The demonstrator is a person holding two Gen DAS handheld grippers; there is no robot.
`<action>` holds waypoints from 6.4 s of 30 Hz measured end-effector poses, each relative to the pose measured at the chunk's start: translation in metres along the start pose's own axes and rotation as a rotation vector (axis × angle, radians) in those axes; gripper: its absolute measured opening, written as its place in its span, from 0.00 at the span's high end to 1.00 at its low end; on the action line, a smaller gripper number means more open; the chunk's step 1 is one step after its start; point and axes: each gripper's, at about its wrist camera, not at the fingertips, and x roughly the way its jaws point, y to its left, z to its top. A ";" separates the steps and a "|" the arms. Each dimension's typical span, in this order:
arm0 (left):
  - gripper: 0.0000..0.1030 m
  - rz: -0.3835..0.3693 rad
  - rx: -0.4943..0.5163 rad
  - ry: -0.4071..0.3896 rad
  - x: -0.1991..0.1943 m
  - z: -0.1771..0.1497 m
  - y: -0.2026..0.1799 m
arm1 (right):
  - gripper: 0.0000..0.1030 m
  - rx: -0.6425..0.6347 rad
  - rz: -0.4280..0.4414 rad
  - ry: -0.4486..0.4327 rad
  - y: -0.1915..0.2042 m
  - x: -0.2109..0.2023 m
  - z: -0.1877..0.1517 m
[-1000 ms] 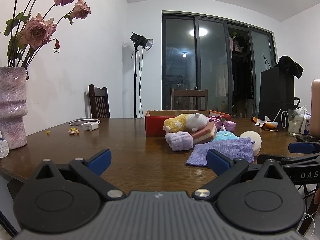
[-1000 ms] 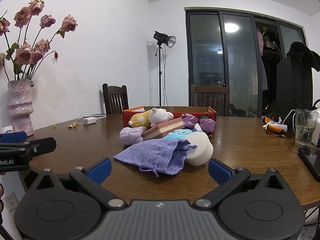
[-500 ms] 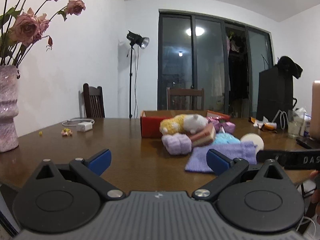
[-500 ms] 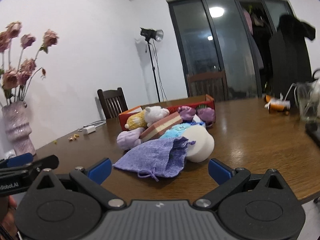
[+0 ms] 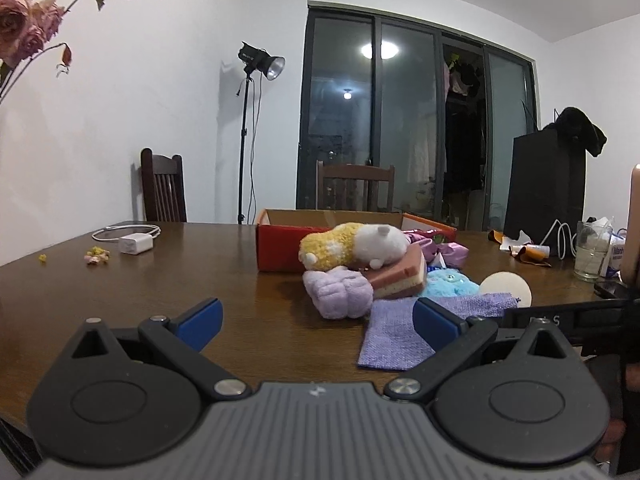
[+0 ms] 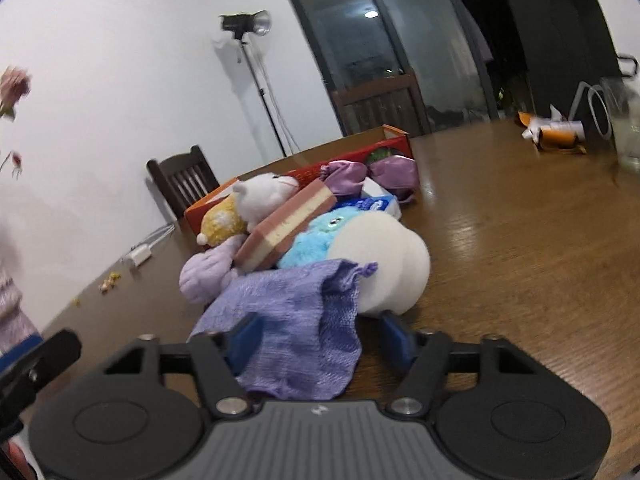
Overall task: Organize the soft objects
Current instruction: 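Grasp the purple cloth bag with the right gripper, then carry the purple bag into the cardboard box and open the right gripper, then move the right gripper back over the pile of soft items, then grasp the white round sponge with the right gripper, then lower the white sponge into the box beside the bag and release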
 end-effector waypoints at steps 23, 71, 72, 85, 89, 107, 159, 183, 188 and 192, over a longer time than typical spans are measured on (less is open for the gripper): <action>0.90 -0.300 -0.156 0.286 0.064 -0.010 -0.021 | 0.91 -0.213 0.228 0.143 -0.025 -0.018 0.018; 0.46 -0.091 -0.107 0.401 0.397 0.176 0.086 | 0.62 -0.391 0.099 0.471 0.060 0.399 0.285; 0.45 -0.085 -0.093 0.384 0.390 0.180 0.083 | 0.62 -0.391 0.103 0.445 0.056 0.387 0.289; 0.06 -0.069 0.029 0.075 0.179 0.183 0.023 | 0.37 -0.442 0.162 0.075 0.016 0.118 0.291; 0.05 0.002 0.060 0.025 0.122 0.153 -0.002 | 0.34 -0.430 0.133 -0.015 -0.004 0.053 0.243; 0.01 0.087 0.034 0.098 0.044 0.033 -0.094 | 0.31 -0.391 0.071 -0.022 -0.073 -0.031 0.043; 0.86 -0.431 -0.181 0.385 0.122 0.051 -0.134 | 0.79 -0.032 0.280 0.169 -0.099 0.001 0.082; 0.85 -0.200 -0.272 0.603 0.528 0.148 -0.017 | 0.76 0.215 0.129 0.434 -0.061 0.421 0.276; 0.72 -0.260 -0.231 0.566 0.500 0.165 -0.013 | 0.66 0.178 0.113 0.420 -0.052 0.421 0.279; 0.63 -0.266 -0.171 0.501 0.462 0.189 -0.017 | 0.61 0.136 0.120 0.364 -0.053 0.391 0.293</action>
